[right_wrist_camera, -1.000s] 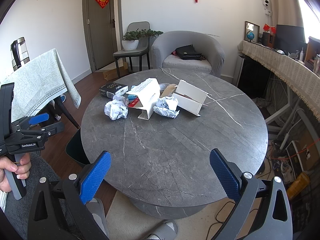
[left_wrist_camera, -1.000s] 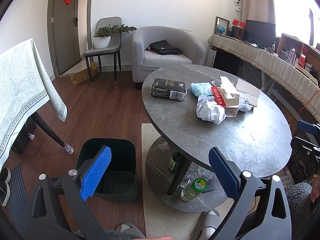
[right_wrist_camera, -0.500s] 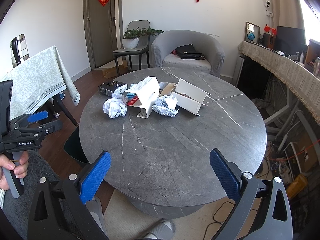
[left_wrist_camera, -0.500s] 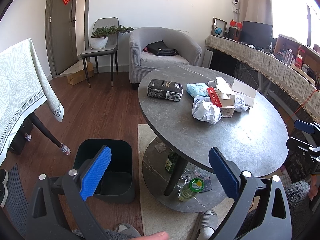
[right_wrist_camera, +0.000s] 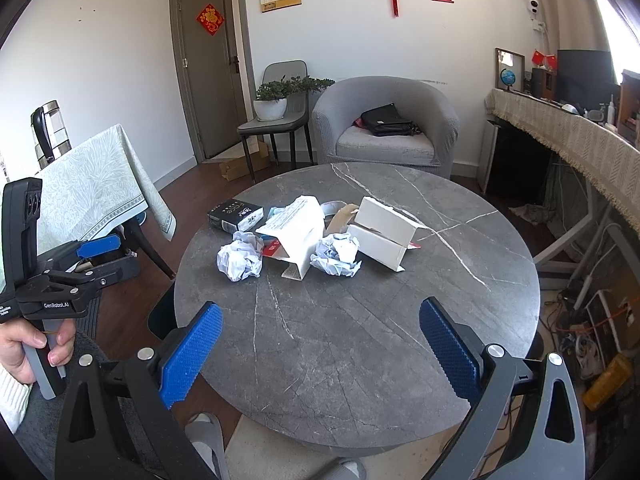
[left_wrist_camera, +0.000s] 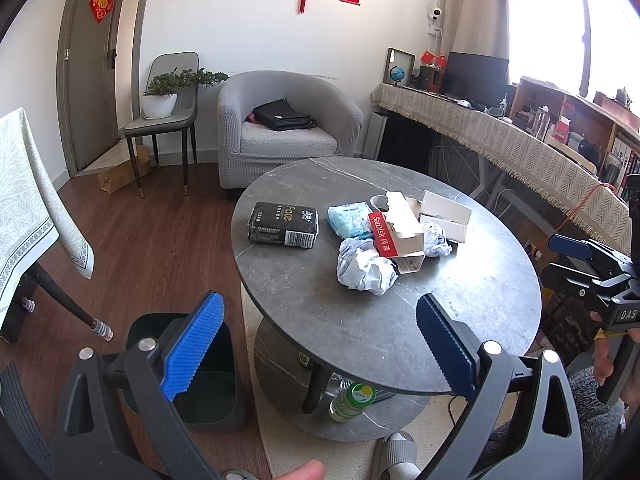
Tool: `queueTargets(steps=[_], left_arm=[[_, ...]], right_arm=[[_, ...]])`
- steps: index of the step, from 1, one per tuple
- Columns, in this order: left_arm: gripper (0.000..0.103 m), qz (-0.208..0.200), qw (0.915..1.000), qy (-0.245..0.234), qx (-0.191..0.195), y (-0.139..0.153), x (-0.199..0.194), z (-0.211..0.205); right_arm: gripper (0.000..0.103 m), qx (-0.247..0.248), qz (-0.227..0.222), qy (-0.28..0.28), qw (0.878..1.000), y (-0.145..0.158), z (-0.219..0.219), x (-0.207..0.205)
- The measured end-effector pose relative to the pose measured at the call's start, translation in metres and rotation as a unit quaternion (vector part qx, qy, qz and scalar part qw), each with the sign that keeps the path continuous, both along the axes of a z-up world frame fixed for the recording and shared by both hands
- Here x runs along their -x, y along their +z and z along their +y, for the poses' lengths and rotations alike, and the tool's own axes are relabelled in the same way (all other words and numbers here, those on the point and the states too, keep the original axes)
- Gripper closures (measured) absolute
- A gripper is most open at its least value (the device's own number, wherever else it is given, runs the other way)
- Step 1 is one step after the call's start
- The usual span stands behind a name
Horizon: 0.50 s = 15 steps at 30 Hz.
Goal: Collect trash
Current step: 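Reach the left tool to the crumpled white paper and close on it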
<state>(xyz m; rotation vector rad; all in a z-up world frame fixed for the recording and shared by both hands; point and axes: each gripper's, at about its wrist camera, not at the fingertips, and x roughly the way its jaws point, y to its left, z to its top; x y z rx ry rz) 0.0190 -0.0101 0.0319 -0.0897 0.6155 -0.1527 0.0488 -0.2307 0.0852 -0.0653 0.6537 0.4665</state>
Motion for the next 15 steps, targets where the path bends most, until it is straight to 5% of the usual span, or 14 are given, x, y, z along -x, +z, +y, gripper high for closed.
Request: queueTargets(steps=[10, 15], left_arm=[[0.006, 0.016, 0.9976, -0.067, 0.008, -0.006, -0.041, -0.015], [0.015, 0.031, 0.9937, -0.107, -0.001, -0.018, -0.056, -0.029]], right_arm=[[0.003, -0.025, 0.009, -0.019, 0.999, 0.007, -0.004, -0.037], [0.003, -0.04, 0.03, -0.032, 0.998, 0.001, -0.009, -0.055]])
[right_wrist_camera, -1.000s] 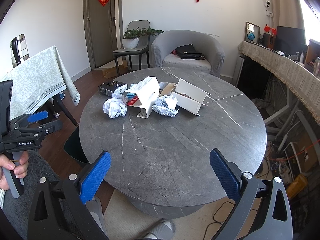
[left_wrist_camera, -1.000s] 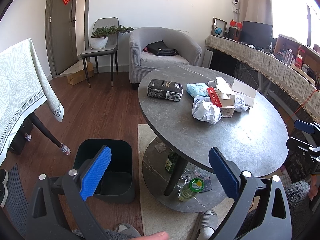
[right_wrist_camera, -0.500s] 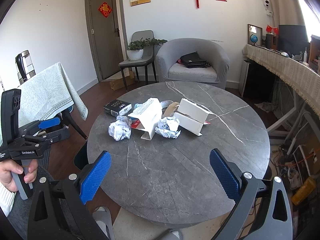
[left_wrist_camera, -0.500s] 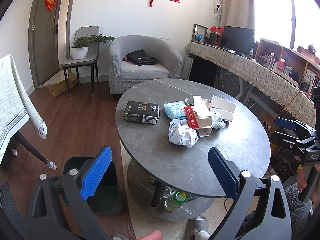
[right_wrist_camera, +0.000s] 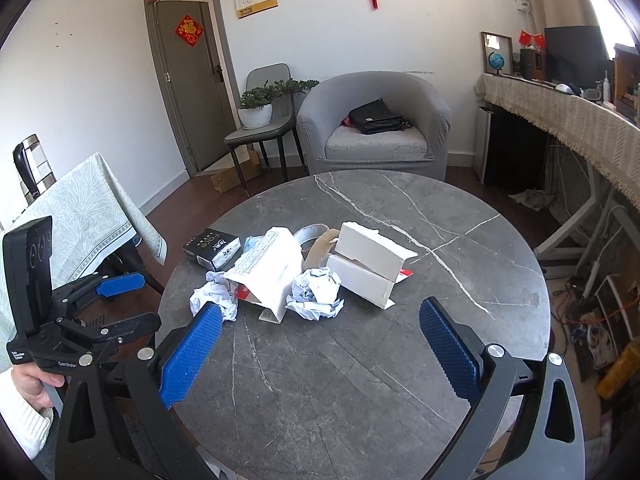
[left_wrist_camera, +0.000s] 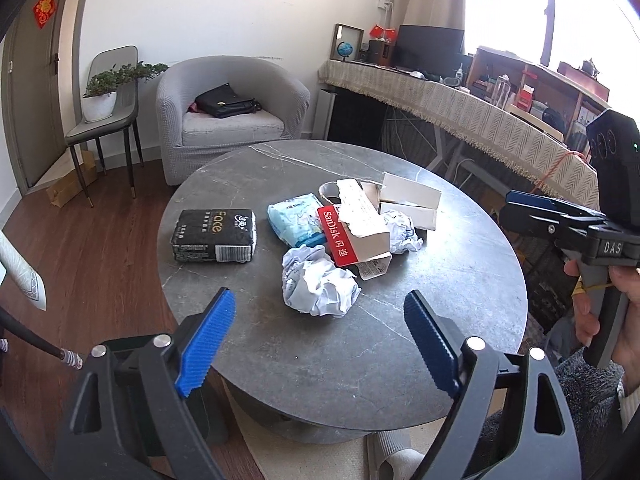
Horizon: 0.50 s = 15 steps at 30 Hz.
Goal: Collect trash
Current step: 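Reach the left tool to the crumpled white paper and close on it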
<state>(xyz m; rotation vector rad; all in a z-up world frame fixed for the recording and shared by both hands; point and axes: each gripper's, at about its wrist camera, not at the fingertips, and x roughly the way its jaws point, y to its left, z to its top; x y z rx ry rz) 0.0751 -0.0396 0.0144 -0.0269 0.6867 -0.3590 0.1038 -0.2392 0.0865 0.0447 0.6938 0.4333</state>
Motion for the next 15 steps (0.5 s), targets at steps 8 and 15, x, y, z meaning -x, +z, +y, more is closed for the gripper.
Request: queueTargets(steps=[8, 15], left_arm=[[0.022, 0.026, 0.9992, -0.03, 0.006, -0.018, -0.031, -0.01], [0.032, 0.046, 0.9979, -0.043, 0.015, -0.03, -0.045, -0.015]], right_arm=[[0.003, -0.015, 0.018, -0.019, 1.0, -0.004, -0.001, -0.019], [0.003, -0.013, 0.033, -0.035, 0.999, -0.012, 0.008, -0.037]])
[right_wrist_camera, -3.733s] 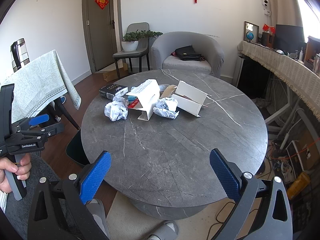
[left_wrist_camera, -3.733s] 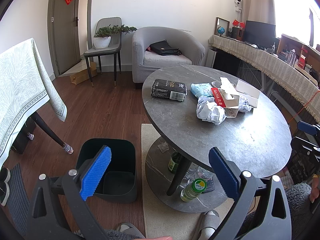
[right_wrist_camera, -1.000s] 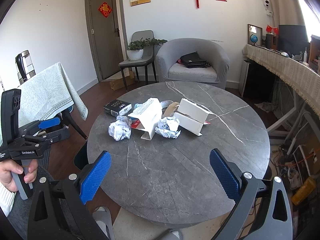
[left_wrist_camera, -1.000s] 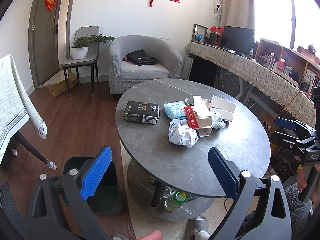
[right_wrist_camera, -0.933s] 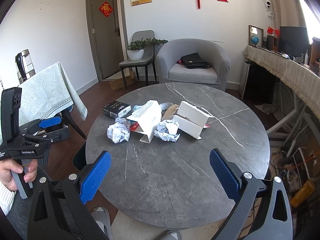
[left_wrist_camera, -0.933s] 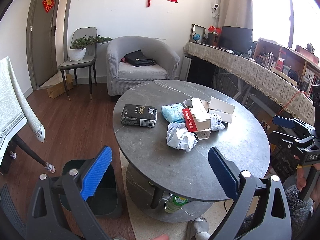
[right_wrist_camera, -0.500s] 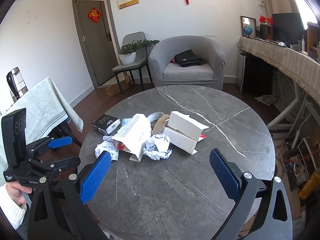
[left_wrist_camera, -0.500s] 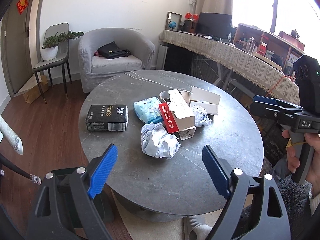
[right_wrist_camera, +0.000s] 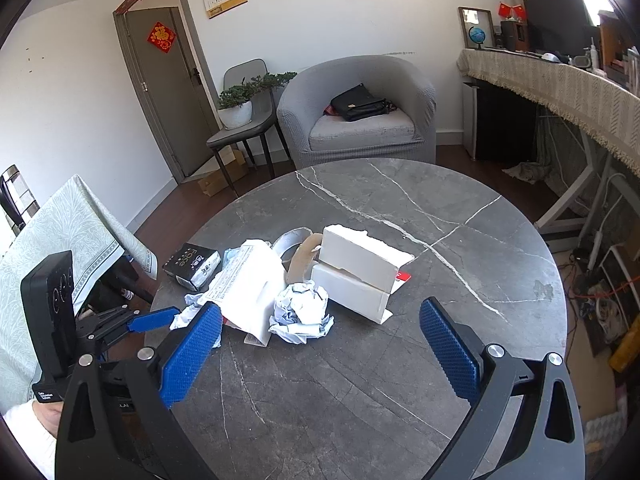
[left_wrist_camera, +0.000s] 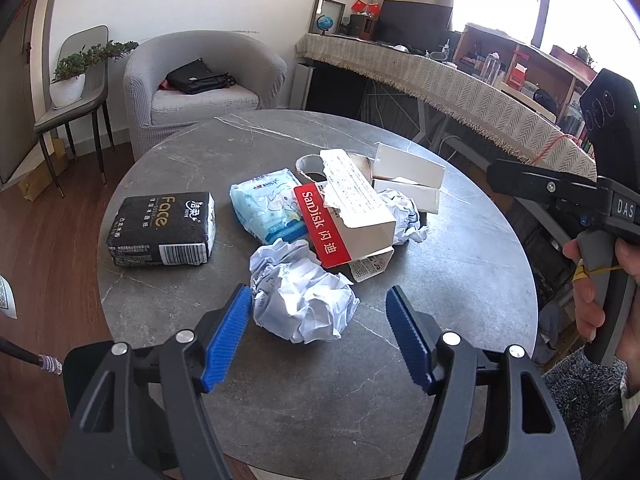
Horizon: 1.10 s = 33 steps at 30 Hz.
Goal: Collect trash
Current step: 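Reach the left tool to the crumpled white paper and close on it, then lift the crumpled paper with the left tool while the right tool grasps the white boxes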
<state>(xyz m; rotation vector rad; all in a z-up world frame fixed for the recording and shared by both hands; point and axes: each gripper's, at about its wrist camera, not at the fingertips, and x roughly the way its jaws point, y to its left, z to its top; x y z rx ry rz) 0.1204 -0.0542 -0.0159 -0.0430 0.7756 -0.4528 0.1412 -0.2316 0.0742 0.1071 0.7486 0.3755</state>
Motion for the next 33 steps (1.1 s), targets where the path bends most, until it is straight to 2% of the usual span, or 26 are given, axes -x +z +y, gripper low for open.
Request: queueTargets(steps=[6, 11, 15, 22, 33], left_arm=[[0.04, 0.016, 0.9998, 0.01, 0.0, -0.004, -0.005, 0.002], [0.046, 0.029, 0.9991, 0.013, 0.027, -0.005, -0.01, 0.008], [0.047, 0.027, 0.9993, 0.009, 0.025, -0.004, -0.01, 0.005], [0.047, 0.019, 0.9997, -0.003, 0.017, -0.002, 0.001, -0.001], [0.047, 0.0, 0.9997, -0.011, 0.021, 0.008, 0.017, 0.013]], right_arm=[[0.003, 0.013, 0.004, -0.026, 1.0, -0.007, 0.016, -0.019], [0.003, 0.03, 0.011, -0.088, 0.996, -0.016, 0.019, -0.042], [0.003, 0.03, 0.017, -0.133, 0.99, -0.024, 0.015, -0.055], [0.003, 0.027, 0.021, -0.176, 0.984, -0.032, 0.019, -0.072], [0.004, 0.072, 0.035, -0.218, 0.973, -0.039, 0.034, -0.089]])
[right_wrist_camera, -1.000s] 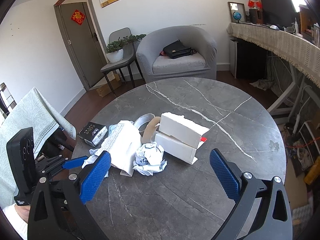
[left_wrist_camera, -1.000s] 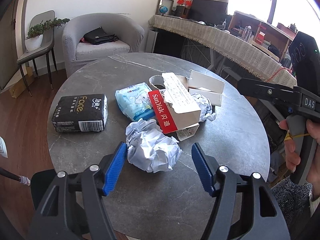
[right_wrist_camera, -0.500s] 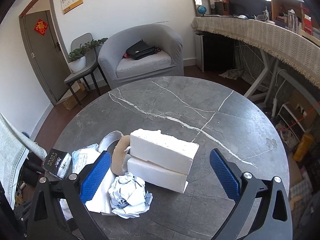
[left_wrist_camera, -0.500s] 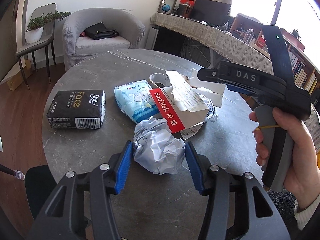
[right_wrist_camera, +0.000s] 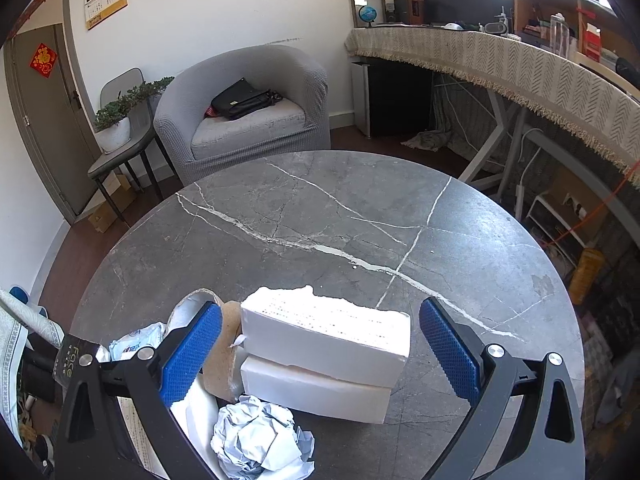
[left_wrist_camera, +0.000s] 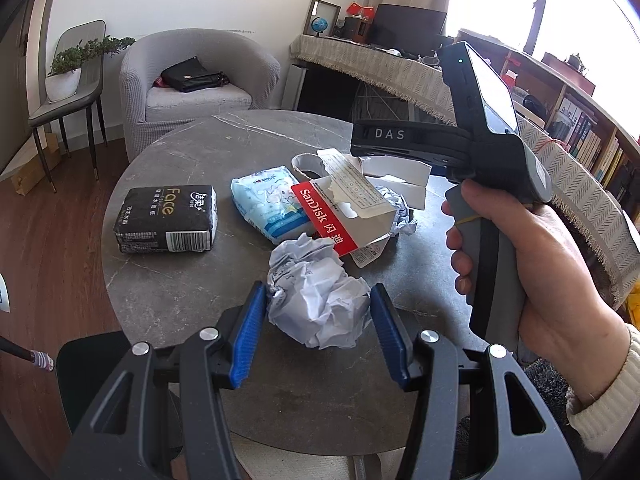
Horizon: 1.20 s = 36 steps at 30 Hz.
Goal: Collect trash
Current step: 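Lift the crumpled paper with the left tool while the right tool grasps the white boxes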
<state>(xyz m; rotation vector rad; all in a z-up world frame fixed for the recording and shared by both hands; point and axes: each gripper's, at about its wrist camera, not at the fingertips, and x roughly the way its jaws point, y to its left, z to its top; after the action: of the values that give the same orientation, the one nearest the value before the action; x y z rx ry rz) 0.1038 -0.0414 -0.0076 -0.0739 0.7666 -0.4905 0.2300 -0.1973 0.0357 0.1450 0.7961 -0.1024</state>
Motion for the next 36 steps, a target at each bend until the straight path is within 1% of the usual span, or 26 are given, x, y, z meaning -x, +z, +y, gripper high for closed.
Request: queueTargets(steps=[1, 2, 3, 4, 9, 14, 20, 24, 27, 32, 36], left_arm=[[0.047, -0.001, 1.0, 0.0, 0.0, 0.0, 0.002, 0.002], [0.047, -0.001, 1.0, -0.001, 0.002, 0.0, 0.003, 0.005], [0.047, -0.001, 1.0, 0.0, 0.004, 0.0, 0.005, 0.008], [0.047, -0.002, 1.0, 0.001, 0.006, 0.0, 0.005, 0.011], [0.047, -0.004, 0.9996, 0.019, 0.021, 0.004, 0.009, 0.032], [0.047, -0.011, 0.9985, 0.041, 0.034, 0.011, 0.012, 0.053], [0.047, -0.015, 0.9968, 0.067, 0.041, 0.013, 0.018, 0.076], [0.047, -0.014, 0.9958, 0.082, 0.039, 0.012, 0.02, 0.09], [0.047, -0.011, 0.995, 0.093, 0.037, 0.009, 0.022, 0.1], [0.047, -0.004, 0.9933, 0.111, 0.032, 0.005, 0.019, 0.114], [0.047, 0.002, 0.9915, 0.128, 0.027, -0.002, 0.021, 0.126]], right_arm=[[0.006, 0.003, -0.001, -0.004, 1.0, 0.001, -0.001, 0.0], [0.009, -0.003, -0.001, -0.003, 1.0, 0.001, -0.003, -0.001], [0.02, -0.014, 0.003, 0.003, 1.0, 0.0, -0.004, -0.002], [0.023, -0.024, 0.008, 0.006, 1.0, -0.002, -0.006, -0.003], [0.023, -0.029, 0.003, 0.003, 1.0, 0.002, -0.01, -0.002], [0.023, -0.002, -0.028, 0.006, 1.0, 0.022, -0.007, 0.002], [0.023, 0.0, -0.064, 0.029, 0.998, 0.046, 0.004, 0.011], [0.023, -0.028, -0.076, 0.053, 0.995, 0.057, 0.012, 0.015], [0.023, -0.051, -0.077, 0.071, 0.993, 0.06, 0.018, 0.015], [0.023, -0.074, -0.07, 0.104, 0.989, 0.064, 0.036, 0.016], [0.023, -0.096, -0.061, 0.139, 0.984, 0.066, 0.054, 0.017]])
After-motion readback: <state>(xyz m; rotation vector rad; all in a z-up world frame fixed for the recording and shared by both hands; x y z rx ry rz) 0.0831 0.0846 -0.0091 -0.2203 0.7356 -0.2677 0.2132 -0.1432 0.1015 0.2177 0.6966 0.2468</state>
